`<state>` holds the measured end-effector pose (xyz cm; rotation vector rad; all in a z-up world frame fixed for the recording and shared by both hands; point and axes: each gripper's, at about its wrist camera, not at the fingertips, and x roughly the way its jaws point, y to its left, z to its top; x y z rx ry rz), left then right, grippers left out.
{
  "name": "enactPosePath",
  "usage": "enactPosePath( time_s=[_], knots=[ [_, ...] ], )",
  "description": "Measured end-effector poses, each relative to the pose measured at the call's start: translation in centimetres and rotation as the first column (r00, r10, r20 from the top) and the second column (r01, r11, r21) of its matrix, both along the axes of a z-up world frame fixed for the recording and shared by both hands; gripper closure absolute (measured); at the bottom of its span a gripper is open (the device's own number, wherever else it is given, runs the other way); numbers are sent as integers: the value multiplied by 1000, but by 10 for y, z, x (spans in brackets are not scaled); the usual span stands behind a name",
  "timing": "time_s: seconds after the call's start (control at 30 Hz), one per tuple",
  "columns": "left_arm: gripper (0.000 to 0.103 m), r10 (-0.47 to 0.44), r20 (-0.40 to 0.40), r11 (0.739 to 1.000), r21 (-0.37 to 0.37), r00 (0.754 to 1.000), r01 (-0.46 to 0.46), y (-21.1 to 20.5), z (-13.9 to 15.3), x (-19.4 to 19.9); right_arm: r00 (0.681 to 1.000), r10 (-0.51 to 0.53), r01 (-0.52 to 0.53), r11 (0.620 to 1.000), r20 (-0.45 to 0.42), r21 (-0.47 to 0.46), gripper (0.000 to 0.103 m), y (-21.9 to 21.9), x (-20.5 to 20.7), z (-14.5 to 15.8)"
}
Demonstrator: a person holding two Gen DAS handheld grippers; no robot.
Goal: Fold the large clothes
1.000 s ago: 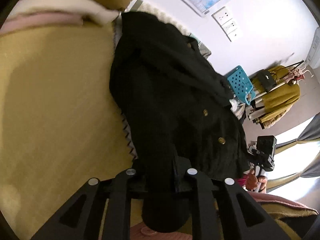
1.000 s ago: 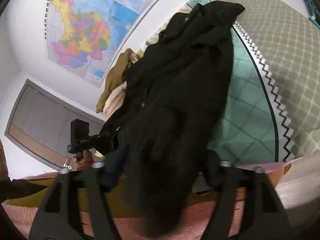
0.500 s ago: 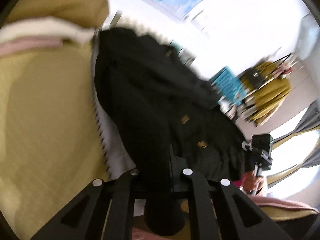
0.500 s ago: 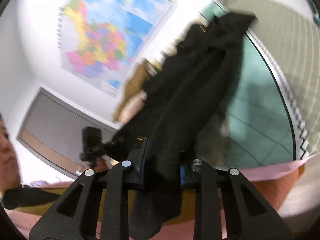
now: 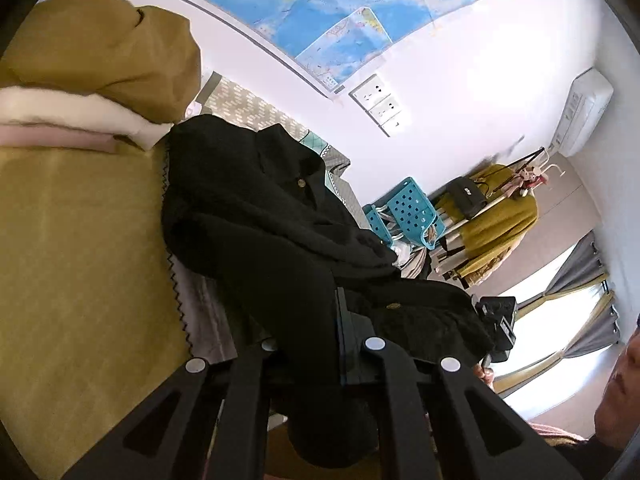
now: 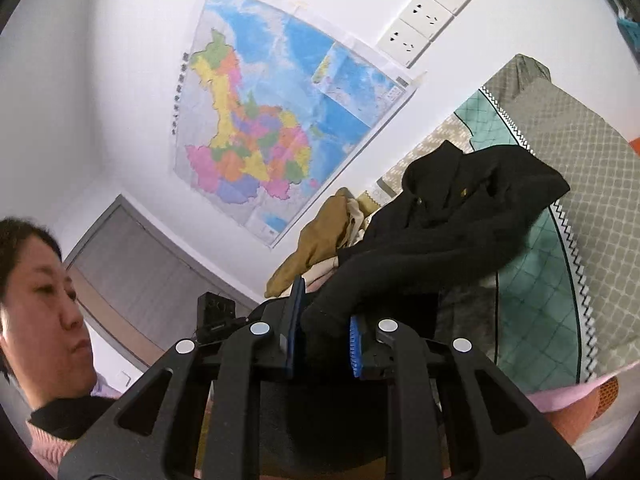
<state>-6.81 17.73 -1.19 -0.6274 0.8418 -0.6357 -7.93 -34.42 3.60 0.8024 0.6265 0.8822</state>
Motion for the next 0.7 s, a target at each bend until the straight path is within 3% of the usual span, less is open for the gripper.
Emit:
enactPosePath(
  time_s=[0.2,0.37,0.43,0.57,0.63,0.67,0.7],
  knots=[
    [94,-16,-18,999,37,1000,17,1,25,45,1000,-17,18,999,-15,34,84,-6,48,17],
    [92,-13,-62,996,83,998,18,-4,41,121,996,-60,61,998,-67,24,84,-10,118,22],
    [92,1,-100,994,110,995,10,-10,40,157,987,-88,90,996,-135,14,84,-13,159,11],
    [88,58,-221,974,227,974,-6,-29,14,233,930,-155,150,988,-334,-40,80,-14,236,-41],
    [88,81,-302,962,275,950,6,-37,-10,265,874,-185,162,983,-448,-91,64,-11,262,-74],
    [88,73,-339,964,264,938,20,-37,-20,274,849,-210,173,978,-486,-120,59,-10,270,-86],
    [87,69,-368,972,232,927,20,-34,-29,279,838,-221,178,975,-500,-132,48,-11,272,-92]
  ],
)
